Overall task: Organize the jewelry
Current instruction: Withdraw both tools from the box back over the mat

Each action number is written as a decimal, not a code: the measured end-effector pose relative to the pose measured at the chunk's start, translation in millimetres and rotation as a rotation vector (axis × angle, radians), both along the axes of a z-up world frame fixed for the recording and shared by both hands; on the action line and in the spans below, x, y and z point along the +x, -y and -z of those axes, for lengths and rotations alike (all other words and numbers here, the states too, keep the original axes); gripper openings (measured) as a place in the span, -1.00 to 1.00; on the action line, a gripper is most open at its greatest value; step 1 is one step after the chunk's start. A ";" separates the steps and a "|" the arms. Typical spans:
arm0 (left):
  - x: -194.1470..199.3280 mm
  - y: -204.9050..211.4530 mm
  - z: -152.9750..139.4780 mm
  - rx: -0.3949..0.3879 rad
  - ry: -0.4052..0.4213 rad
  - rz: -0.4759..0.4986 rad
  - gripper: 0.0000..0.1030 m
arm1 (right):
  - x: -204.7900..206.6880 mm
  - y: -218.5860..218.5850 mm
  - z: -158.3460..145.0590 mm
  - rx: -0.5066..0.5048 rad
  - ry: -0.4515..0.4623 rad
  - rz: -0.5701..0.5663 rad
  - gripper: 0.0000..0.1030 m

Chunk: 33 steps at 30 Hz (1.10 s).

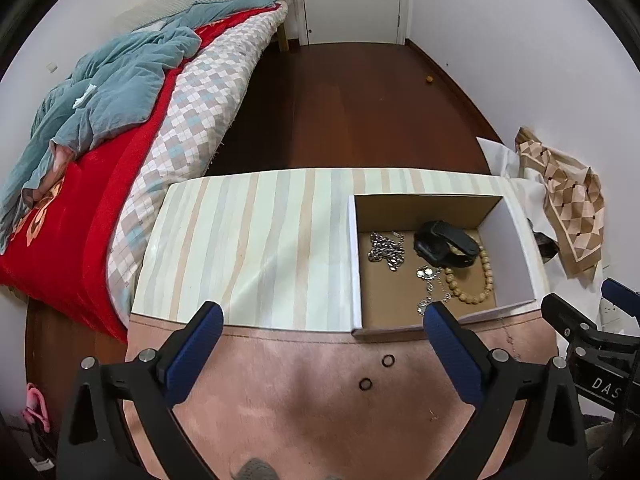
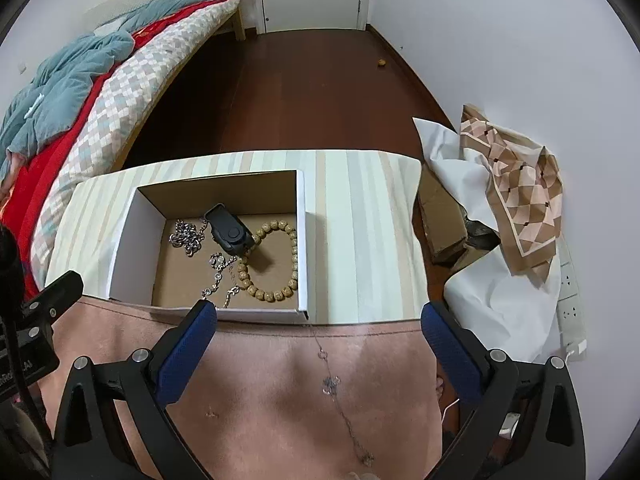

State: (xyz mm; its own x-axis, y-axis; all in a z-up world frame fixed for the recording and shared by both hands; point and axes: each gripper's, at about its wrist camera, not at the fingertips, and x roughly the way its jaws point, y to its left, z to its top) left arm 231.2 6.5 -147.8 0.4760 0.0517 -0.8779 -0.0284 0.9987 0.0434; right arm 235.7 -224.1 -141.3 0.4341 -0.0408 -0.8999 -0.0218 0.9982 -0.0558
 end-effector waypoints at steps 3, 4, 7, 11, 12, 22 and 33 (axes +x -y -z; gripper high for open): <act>-10.4 3.2 -12.3 -0.003 0.026 -0.001 0.99 | -11.0 -0.1 -13.3 -0.004 0.024 -0.003 1.00; -14.5 3.5 -16.5 -0.002 0.035 -0.003 0.99 | -15.7 0.3 -19.3 -0.003 0.038 -0.002 1.00; -27.7 4.8 -32.9 -0.005 0.068 -0.003 0.99 | -30.9 1.7 -38.6 -0.002 0.076 0.001 1.00; -48.5 8.3 -56.4 0.001 0.120 0.002 0.99 | -52.3 2.1 -63.9 -0.001 0.129 0.004 1.00; -53.0 9.3 -60.7 0.001 0.129 0.001 0.99 | -59.2 1.9 -71.0 -0.003 0.144 0.003 1.00; -99.2 10.4 -102.3 -0.021 0.210 -0.015 0.99 | -110.7 -1.2 -125.9 0.029 0.253 -0.011 1.00; -117.3 1.6 -105.5 -0.013 0.237 -0.088 0.99 | -133.2 15.3 -137.8 0.117 0.299 0.022 1.00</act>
State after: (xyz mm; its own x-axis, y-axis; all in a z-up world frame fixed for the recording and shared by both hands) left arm 113.9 4.9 -42.3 0.6627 0.0914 -0.7433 -0.1231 0.9923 0.0122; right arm 102.6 -239.4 -3.5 0.6804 0.0430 -0.7316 0.0003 0.9983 0.0590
